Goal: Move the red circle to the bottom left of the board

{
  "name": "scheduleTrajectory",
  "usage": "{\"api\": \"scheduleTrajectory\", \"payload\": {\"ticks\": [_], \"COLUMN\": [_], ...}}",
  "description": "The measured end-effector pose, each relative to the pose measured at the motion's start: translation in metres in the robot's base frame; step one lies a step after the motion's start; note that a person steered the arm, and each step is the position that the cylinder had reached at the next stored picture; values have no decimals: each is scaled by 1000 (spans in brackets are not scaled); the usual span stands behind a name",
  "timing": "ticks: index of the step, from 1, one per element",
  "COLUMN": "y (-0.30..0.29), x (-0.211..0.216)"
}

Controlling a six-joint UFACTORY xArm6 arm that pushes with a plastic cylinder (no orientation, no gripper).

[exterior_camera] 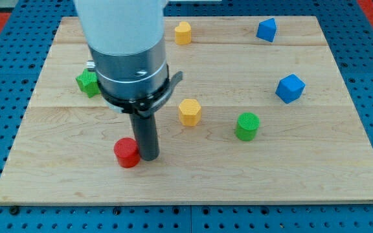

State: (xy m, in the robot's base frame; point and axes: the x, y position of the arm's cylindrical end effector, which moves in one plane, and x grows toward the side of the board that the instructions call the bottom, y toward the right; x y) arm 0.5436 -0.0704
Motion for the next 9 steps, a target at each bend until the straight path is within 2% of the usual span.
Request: {"api": "scheduleTrajectory", "payload": {"ticks": [5, 6, 7, 9], "y": [-98, -98, -83, 82], "x": [0, 0, 0, -27]}}
